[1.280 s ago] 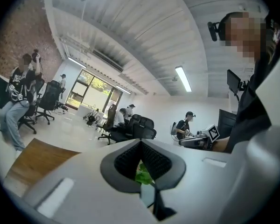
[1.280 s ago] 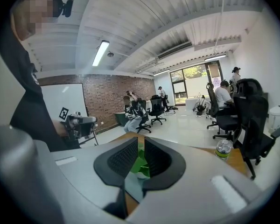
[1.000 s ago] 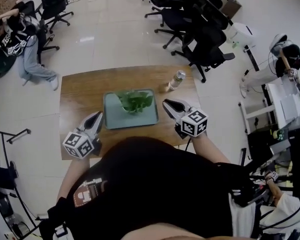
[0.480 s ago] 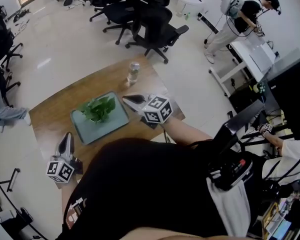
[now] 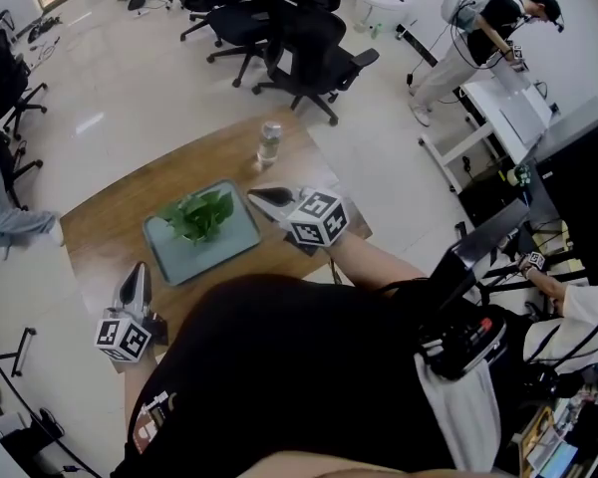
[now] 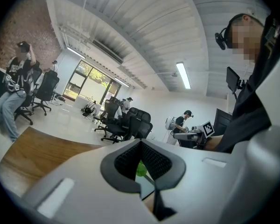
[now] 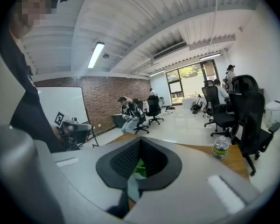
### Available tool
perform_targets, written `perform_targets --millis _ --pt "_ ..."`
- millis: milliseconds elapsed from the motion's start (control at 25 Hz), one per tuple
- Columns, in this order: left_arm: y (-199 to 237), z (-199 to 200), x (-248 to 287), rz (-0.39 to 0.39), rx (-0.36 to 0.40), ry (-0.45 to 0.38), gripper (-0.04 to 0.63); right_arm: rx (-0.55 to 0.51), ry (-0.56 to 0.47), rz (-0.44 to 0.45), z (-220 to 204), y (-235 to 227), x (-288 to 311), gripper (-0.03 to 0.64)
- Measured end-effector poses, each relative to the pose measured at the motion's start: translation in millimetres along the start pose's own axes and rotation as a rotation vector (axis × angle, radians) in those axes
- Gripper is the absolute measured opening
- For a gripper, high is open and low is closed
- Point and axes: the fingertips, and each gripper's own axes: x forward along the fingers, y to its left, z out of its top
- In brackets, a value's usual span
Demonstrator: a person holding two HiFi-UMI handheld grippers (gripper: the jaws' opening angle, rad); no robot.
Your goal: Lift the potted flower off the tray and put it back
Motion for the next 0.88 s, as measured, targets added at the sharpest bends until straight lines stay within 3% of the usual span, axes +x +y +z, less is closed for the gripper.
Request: perform_targets --millis 880 --pt "9.3 1.7 -1.7 -0.031 -0.009 0.046 0.0 -0.007 0.014 0.012 7.8 11.3 6.1 0.011"
